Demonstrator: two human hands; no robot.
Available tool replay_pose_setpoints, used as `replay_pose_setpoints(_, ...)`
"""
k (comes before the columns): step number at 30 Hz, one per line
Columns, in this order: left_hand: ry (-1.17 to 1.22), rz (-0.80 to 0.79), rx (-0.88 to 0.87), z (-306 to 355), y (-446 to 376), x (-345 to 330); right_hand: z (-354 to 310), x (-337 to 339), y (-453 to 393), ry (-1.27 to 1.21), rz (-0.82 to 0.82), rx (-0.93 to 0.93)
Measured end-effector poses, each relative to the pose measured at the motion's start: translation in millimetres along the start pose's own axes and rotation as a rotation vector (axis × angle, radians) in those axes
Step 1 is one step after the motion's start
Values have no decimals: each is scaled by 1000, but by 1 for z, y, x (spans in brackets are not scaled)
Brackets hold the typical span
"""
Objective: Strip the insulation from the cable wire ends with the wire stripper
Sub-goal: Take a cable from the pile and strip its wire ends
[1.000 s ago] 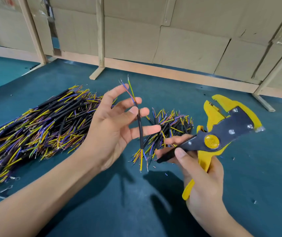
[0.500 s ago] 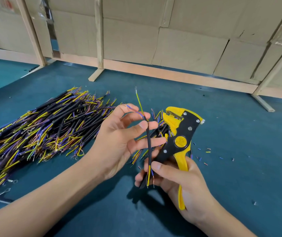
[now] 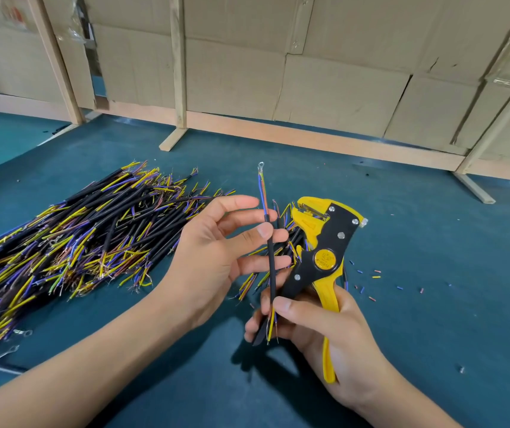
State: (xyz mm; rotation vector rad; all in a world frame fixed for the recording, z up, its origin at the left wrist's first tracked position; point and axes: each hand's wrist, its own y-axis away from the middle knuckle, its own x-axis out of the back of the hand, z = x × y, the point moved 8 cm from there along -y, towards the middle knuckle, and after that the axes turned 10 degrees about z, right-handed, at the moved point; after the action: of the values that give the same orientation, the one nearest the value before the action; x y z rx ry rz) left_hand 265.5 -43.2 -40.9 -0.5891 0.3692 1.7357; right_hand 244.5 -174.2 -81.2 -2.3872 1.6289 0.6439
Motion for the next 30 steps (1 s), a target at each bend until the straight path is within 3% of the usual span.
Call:
replay_pose_setpoints(7,-84,-29,-3,-2,-1,1,0,-1,0,-18,-2,-7)
replay_pose_setpoints(13,-533,-189,-262,1,9,-9,-5,1,-3,-89,4,-16)
replay_pose_setpoints(16,-708,-290,-241,-9,17,-15,-7,4,-6,-103,33,-7)
replay_pose_setpoints(24,-629,-350,-45,-13,10,-13,-8,3,-6,-112,40,-16)
replay_pose_setpoints(30,-578,-338,-33,-12,8,-14,-8,7,-7,-110,95,-45)
